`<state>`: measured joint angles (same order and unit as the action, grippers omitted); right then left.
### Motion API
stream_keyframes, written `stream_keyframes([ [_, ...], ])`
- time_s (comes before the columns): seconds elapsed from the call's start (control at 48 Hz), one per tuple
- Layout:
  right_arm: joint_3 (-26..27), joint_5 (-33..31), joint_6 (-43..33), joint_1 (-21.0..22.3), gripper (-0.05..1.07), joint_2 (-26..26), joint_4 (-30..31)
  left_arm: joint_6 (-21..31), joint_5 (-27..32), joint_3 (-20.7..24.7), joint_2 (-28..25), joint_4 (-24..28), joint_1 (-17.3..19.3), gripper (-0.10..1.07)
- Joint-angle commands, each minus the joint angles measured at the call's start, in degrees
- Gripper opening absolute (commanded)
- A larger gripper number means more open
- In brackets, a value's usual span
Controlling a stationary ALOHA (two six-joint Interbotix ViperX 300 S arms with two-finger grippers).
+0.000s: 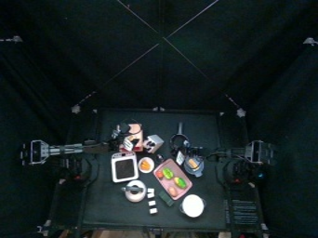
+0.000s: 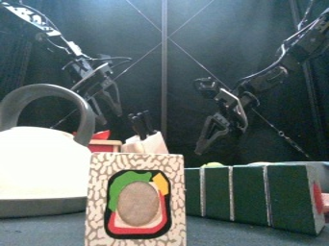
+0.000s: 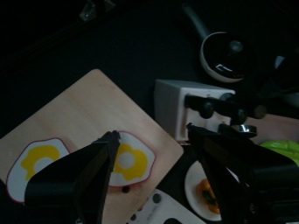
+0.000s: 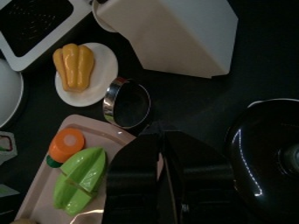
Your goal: Put apple half on drawer
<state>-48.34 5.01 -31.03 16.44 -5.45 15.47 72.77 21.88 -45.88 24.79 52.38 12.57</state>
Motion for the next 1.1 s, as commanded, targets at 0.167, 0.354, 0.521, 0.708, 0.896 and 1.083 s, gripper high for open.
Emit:
stream_keyframes([
  [0.167, 1.2, -0.6, -0.1, -0.6, 0.37, -2.1, -0.2, 0.4, -8.0, -0.3, 4.1, 11.6, -3.7, 0.96],
  [0.354, 1.8, -0.4, -0.1, -1.1, 0.37, -2.4, -0.2, 0.4, -13.7, -0.4, 5.0, 12.6, -6.2, 0.96],
  [0.521, 2.0, 1.3, 0.8, -2.2, 0.37, -2.7, 0.5, -0.2, -23.5, -0.9, 5.3, 13.4, -7.5, 0.96],
  [0.708, 3.2, 1.3, -0.2, -3.3, 0.37, -4.0, 2.7, -1.5, -36.4, -1.7, 4.9, 15.3, -7.3, 0.96],
  [0.896, 4.3, 0.8, 0.0, -5.2, 0.37, -5.9, 3.4, -2.3, -40.1, -3.8, 4.9, 12.4, -7.1, 0.96],
  [1.083, 5.9, -2.0, -0.3, -7.6, 0.37, -8.4, 2.3, -6.0, -39.6, -5.3, 6.1, 11.2, -6.0, 0.96],
])
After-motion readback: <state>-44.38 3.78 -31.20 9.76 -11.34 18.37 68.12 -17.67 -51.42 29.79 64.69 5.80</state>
